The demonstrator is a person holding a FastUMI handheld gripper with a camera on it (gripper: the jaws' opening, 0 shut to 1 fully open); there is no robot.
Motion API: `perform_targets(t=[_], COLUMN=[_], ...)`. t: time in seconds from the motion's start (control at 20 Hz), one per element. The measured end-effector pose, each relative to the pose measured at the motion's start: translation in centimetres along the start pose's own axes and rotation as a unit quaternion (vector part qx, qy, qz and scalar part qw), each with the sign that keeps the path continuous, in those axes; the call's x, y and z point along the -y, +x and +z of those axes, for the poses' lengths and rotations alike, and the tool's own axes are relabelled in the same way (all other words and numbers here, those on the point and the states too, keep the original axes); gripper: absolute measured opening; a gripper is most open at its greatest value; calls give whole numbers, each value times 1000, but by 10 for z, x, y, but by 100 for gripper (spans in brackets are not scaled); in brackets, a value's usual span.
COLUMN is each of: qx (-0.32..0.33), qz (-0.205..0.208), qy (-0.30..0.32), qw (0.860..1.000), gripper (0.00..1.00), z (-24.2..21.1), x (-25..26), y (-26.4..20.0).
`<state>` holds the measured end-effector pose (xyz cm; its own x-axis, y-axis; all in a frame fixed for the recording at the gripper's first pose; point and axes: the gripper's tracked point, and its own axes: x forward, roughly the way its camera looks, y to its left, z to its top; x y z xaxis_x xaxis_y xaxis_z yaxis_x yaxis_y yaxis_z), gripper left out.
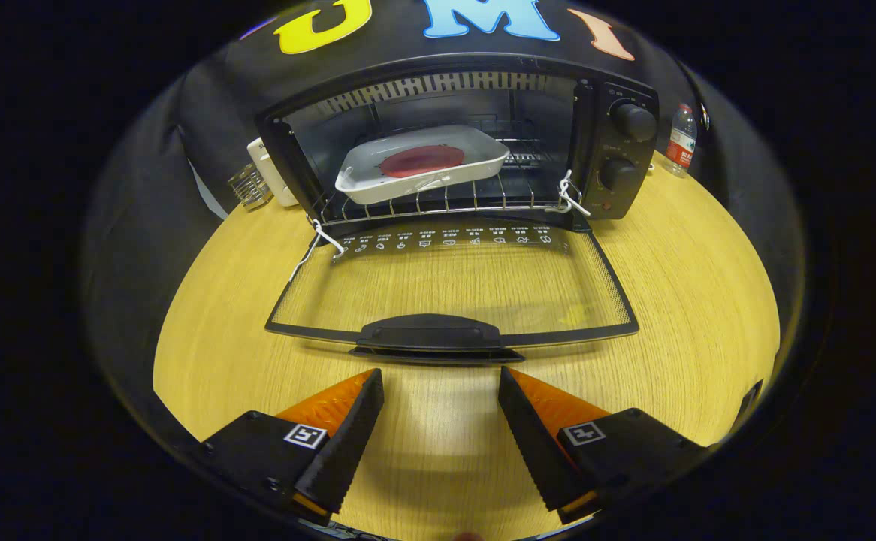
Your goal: Open the toaster oven, put the food inside, and close the toaster oven door.
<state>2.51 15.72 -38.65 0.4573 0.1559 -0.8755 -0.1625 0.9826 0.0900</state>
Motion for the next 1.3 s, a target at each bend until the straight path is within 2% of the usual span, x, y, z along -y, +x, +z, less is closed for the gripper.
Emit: perform_targets(t=[0.35,0.5,1.3], qx=[10,11,81], qz=[-67,-79,-59], qy=[-14,-11,-8], qw=[998,997,995], gripper=[96,95,96], z=[2,2,28], x=[3,3,-4], y=[4,2,-43])
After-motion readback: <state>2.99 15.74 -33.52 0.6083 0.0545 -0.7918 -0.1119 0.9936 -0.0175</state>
